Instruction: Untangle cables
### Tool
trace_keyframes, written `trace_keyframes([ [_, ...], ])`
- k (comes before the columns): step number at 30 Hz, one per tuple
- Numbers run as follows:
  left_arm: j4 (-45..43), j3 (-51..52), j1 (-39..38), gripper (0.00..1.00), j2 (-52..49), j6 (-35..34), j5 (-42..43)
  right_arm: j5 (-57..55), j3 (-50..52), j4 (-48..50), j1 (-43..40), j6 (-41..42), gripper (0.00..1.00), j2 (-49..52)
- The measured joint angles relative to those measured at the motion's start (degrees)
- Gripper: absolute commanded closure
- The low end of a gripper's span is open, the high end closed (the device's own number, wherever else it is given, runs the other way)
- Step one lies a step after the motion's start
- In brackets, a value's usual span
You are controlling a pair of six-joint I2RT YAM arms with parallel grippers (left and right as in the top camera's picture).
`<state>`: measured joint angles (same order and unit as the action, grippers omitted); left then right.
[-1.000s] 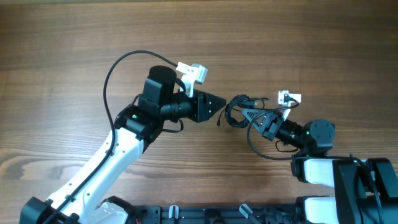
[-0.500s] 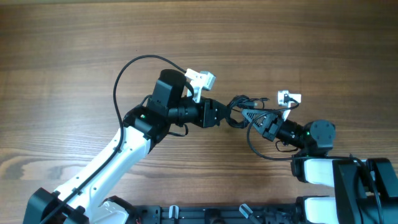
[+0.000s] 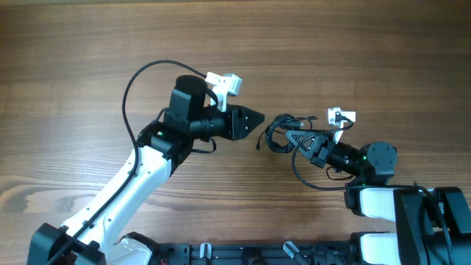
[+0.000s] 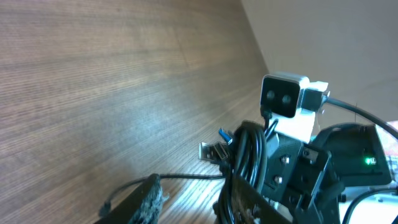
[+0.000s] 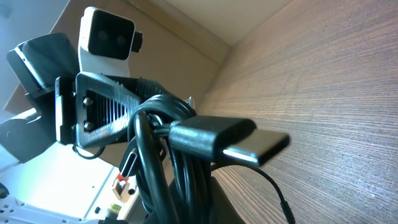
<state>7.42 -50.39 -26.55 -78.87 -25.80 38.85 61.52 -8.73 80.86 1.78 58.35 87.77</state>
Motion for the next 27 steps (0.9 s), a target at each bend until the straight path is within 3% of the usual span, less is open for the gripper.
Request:
trace_keyframes([
  [8, 0.0, 0.0, -3.8, 0.63, -0.2, 0.0, -0.7, 0.0, 0.0, 0.0, 0.0, -0.2, 0.95, 0.0],
  [27, 0.0, -0.2, -3.7, 0.66, -3.2, -0.2, -0.9, 0.0, 0.0, -0.5, 0.0, -0.2, 0.96, 0.2],
])
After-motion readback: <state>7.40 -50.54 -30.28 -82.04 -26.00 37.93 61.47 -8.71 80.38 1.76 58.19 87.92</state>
